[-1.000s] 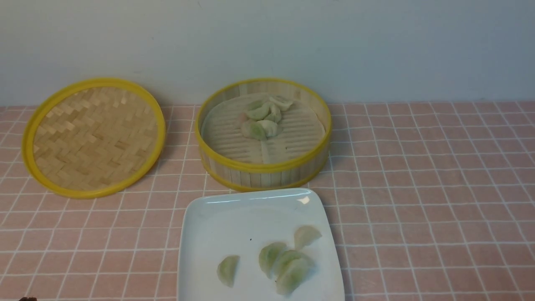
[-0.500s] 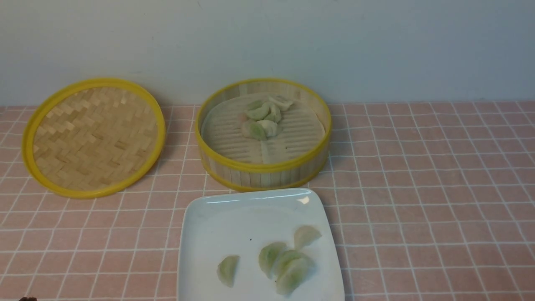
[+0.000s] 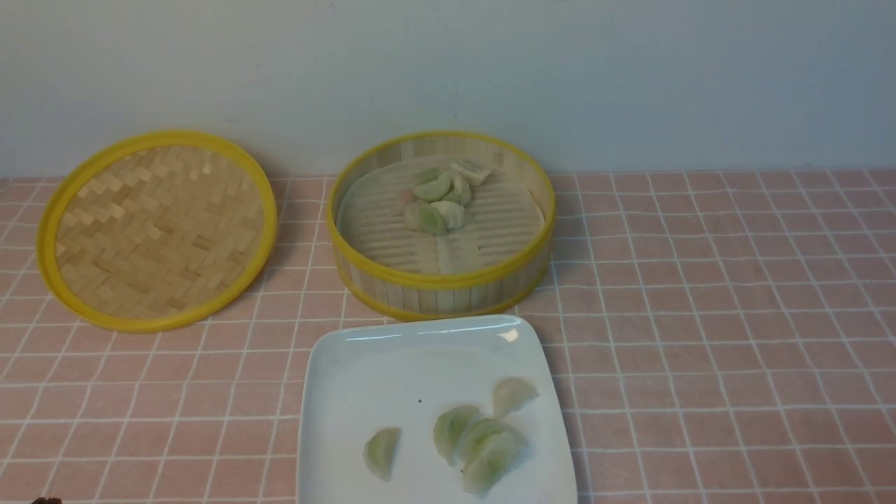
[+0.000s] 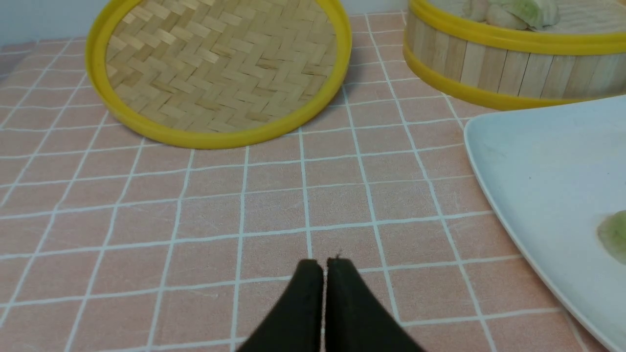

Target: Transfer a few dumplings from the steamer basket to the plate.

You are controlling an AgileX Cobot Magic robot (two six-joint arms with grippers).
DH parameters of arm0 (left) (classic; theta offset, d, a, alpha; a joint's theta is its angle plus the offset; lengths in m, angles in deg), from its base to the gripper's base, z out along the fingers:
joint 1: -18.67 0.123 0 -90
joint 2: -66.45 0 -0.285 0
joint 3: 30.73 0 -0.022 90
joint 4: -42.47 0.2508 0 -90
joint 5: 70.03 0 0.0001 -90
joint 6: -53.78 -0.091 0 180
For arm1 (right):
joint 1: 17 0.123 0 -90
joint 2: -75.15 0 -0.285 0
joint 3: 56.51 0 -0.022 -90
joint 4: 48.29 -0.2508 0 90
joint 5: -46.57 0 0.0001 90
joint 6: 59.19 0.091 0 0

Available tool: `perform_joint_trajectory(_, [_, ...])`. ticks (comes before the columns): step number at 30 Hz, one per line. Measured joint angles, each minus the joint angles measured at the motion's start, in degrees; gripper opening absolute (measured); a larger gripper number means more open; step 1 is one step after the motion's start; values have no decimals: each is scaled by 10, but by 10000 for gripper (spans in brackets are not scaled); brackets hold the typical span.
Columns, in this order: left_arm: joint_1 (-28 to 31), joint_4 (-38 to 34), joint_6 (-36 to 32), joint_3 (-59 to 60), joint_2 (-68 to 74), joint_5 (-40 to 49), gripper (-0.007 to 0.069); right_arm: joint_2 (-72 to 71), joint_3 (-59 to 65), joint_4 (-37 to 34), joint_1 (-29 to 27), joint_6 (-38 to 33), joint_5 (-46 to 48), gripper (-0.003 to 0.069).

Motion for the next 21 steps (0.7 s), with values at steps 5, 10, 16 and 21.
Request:
perform_joint_trajectory(5, [0, 0, 0, 0, 0, 0, -6, 0, 0, 0, 0, 0, 0, -15])
perform_joint_trajectory(10, [0, 0, 0, 0, 0, 0, -6, 0, 0, 0, 5, 0, 0, -15])
perform_joint_trajectory(16, [0, 0, 0, 0, 0, 0, -6, 0, 0, 0, 78, 0, 0, -15])
perform_joint_trajectory(21, [0, 0, 0, 0, 0, 0, -6, 0, 0, 0, 120, 0, 0, -15])
